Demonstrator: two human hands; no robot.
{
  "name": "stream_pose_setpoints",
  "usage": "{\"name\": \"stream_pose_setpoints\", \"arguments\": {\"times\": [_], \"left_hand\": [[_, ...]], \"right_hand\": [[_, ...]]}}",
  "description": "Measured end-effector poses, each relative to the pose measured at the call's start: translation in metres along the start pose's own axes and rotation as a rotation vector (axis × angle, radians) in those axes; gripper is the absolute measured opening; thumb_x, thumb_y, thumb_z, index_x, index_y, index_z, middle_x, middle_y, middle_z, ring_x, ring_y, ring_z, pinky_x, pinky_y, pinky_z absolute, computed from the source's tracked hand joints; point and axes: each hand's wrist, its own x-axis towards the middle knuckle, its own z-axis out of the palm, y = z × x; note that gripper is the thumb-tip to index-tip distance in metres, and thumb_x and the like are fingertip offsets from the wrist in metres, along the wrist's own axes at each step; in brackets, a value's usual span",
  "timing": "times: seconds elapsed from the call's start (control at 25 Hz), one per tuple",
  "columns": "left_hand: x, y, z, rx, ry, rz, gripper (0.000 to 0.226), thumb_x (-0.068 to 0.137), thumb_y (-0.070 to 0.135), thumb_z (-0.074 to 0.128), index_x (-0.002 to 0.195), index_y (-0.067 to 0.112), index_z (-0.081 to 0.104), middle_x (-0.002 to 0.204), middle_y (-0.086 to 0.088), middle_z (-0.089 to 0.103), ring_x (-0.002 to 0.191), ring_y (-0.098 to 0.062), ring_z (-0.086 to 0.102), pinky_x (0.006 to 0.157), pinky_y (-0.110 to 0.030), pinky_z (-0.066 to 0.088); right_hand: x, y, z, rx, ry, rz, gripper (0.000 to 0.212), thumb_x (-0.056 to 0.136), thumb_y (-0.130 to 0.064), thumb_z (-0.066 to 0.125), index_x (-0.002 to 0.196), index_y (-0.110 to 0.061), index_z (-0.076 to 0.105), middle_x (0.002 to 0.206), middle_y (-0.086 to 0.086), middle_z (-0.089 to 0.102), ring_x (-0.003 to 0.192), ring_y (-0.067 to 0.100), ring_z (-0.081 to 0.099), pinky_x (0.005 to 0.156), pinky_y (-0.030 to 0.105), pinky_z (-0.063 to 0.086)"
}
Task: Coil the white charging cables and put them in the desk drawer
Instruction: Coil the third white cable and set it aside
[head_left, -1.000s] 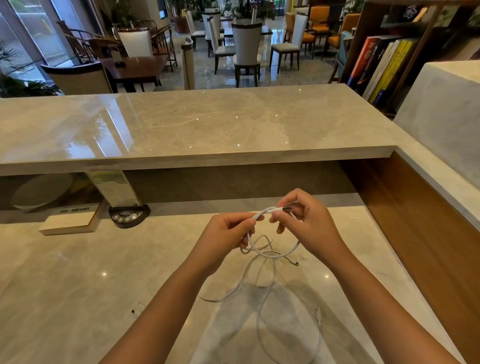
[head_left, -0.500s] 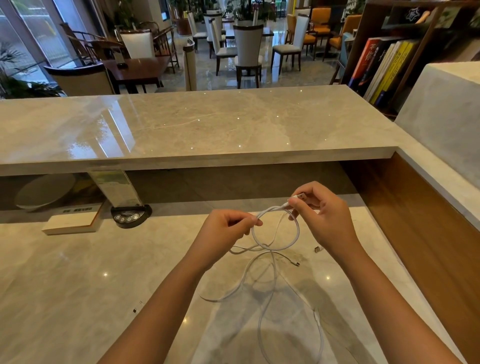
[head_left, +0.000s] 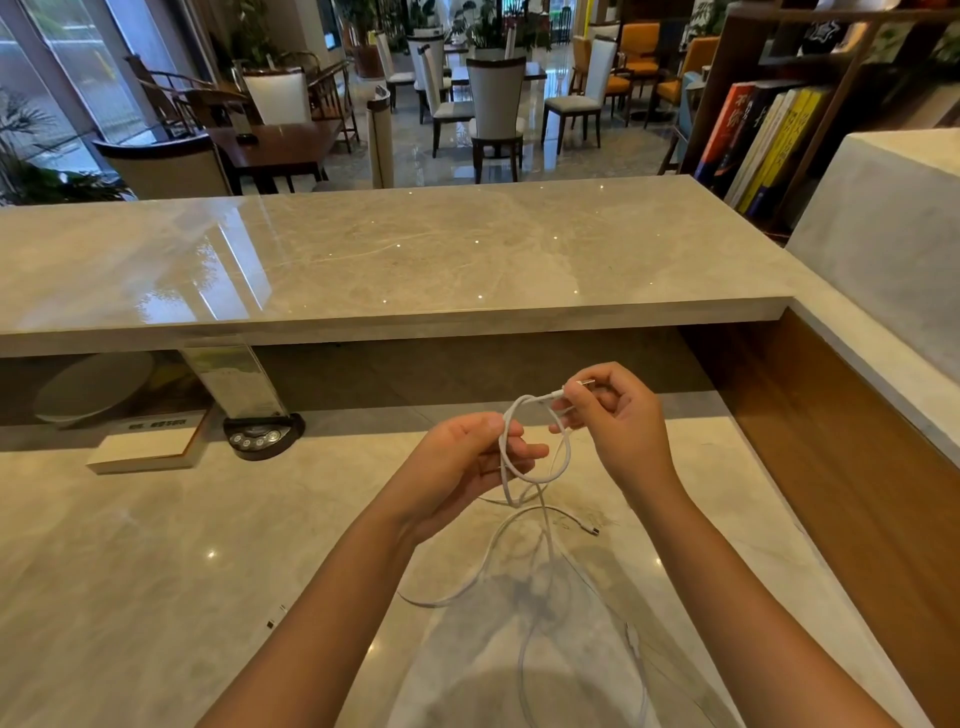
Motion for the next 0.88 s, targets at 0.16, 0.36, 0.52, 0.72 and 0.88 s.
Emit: {"name": "stream_pose_setpoints", "arguments": {"times": [0.16,0.36,0.52,0.72,0.88], "left_hand": [[-0.003,0.006,-0.004,-0.232,-0.112,0.114,0.022,0.089,0.013,0.044,0.101,0.004,0.060,0.064,0.000,0.058,0.061,-0.010,0.060,0.079,-0.032,0.056],[0.001,0.019,-0.024,-0.460,-0.007,0.209,0.023,0.086,0.016,0.043,0.100,0.006,0.058,0.057,0.005,0.053,0.049,-0.003,0.052,0.065,-0.025,0.056],[0.011,0.027,-0.064,-0.610,0.183,0.296,0.021,0.096,0.012,0.038,0.100,0.005,0.057,0.052,0.006,0.055,0.046,-0.001,0.053,0.065,-0.022,0.056],[0.002,0.012,-0.112,-0.565,0.324,0.201,0.017,0.083,0.015,0.057,0.090,0.007,0.070,0.056,0.005,0.056,0.047,-0.001,0.053,0.055,-0.018,0.053],[-0.006,-0.012,-0.098,-0.503,0.082,0.065,0.044,0.046,0.021,0.092,0.083,0.007,0.074,0.059,0.003,0.057,0.045,-0.003,0.051,0.048,-0.017,0.050]], "right_hand": [[-0.004,0.002,0.014,0.138,-0.024,0.077,0.008,0.094,-0.015,0.050,0.098,-0.018,0.055,0.085,0.003,0.070,0.078,0.008,0.069,0.072,0.023,0.053],[-0.022,0.022,0.030,0.029,-0.738,0.267,0.040,0.095,-0.044,0.032,0.123,-0.024,0.053,0.100,-0.001,0.071,0.101,0.009,0.063,0.095,0.027,0.041],[-0.040,0.044,0.015,-0.220,-1.061,0.347,0.008,0.091,-0.011,0.053,0.093,-0.012,0.061,0.074,0.004,0.058,0.065,0.009,0.058,0.070,0.025,0.050],[-0.022,0.052,-0.045,-0.129,-0.750,0.590,0.022,0.096,-0.015,0.044,0.083,-0.009,0.060,0.056,-0.005,0.041,0.049,0.007,0.039,0.054,0.019,0.041],[0.017,0.036,-0.068,-0.232,-0.497,0.532,0.026,0.094,-0.020,0.048,0.076,-0.008,0.060,0.054,-0.002,0.033,0.050,0.011,0.030,0.050,0.024,0.031]]}}
